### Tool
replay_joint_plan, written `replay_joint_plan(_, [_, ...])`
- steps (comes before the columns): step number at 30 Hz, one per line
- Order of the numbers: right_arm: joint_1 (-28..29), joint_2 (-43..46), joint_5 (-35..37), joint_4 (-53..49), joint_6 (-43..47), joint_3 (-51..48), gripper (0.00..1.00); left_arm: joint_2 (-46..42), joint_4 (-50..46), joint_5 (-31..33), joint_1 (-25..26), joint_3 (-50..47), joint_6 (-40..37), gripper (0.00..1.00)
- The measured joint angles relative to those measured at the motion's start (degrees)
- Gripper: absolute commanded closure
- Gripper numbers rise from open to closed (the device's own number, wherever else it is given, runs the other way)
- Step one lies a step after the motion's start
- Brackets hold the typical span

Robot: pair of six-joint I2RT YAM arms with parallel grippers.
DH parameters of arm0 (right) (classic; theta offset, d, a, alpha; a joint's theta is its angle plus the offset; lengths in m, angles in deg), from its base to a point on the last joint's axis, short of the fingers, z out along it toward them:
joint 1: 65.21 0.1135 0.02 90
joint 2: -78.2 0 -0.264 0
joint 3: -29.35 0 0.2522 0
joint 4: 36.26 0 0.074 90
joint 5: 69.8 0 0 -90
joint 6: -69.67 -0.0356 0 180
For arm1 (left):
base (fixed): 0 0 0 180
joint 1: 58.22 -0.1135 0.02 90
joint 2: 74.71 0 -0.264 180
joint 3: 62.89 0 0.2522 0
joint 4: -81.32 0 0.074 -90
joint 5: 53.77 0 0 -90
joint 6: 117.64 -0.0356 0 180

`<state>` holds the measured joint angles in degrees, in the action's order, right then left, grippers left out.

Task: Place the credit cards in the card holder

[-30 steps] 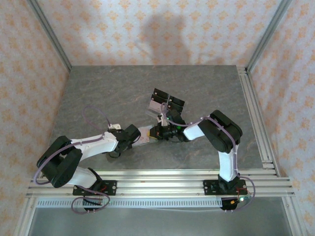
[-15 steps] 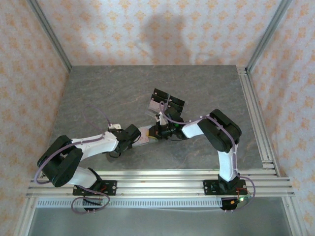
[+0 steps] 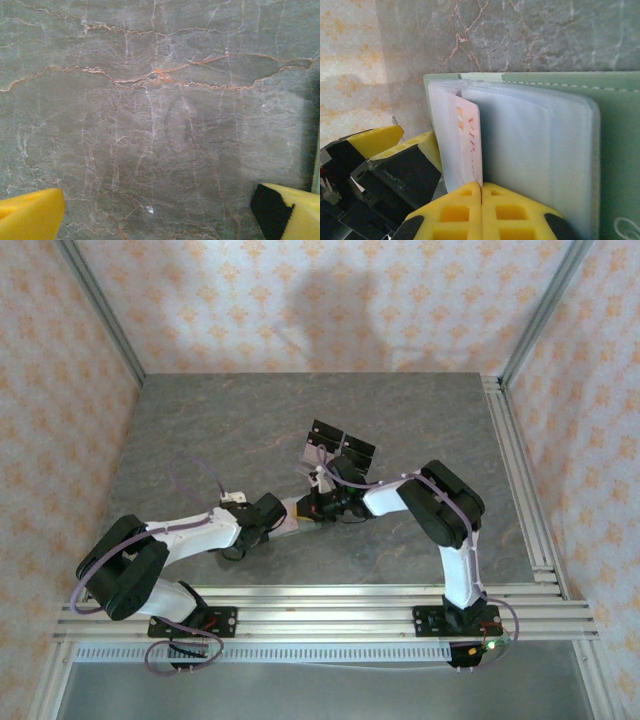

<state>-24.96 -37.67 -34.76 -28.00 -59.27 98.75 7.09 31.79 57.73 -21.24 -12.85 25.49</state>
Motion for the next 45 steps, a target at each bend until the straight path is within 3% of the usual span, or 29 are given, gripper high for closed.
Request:
replay_joint_plan(3, [0.0, 0.0, -0.6, -0.6, 0.6, 0.5, 0.76, 0.0, 0.0, 0.0, 0.0, 0.0, 0.0, 0.0])
replay_joint_plan(8, [0.6, 1.7, -0.8, -2.8, 2.6, 1.3, 0.58, 0.0, 0.0, 0.0, 0.0, 0.0, 0.0, 0.0])
replay_joint_plan(30, [-2.7, 12.3, 10.4, -30.0, 14.4, 2.5, 0.56, -0.3, -1.1, 0.0, 0.0, 1.0, -0.2, 0.0])
replay_joint_plan(34, [-2.4, 13.8, 14.3, -36.1, 17.4, 6.4, 0.65, 0.5, -0.9, 0.0, 0.0, 3.0, -0.7, 0.0])
replay_joint_plan(37, [-1.5, 13.8, 18.2, -40.7, 19.7, 9.7, 0.85, 1.7, -0.6, 0.0, 0.0, 4.0, -0.7, 0.0])
replay_joint_plan(39, [-0.6, 13.7, 20.3, -43.3, 21.0, 11.4, 0.93, 2.3, -0.3, -0.1, 0.0, 4.2, -0.7, 0.0])
replay_joint_plan(45, [1.8, 10.6, 24.1, -47.6, 23.3, 14.5, 0.99, 3.9, 0.4, -0.3, 0.0, 4.4, -1.1, 0.0])
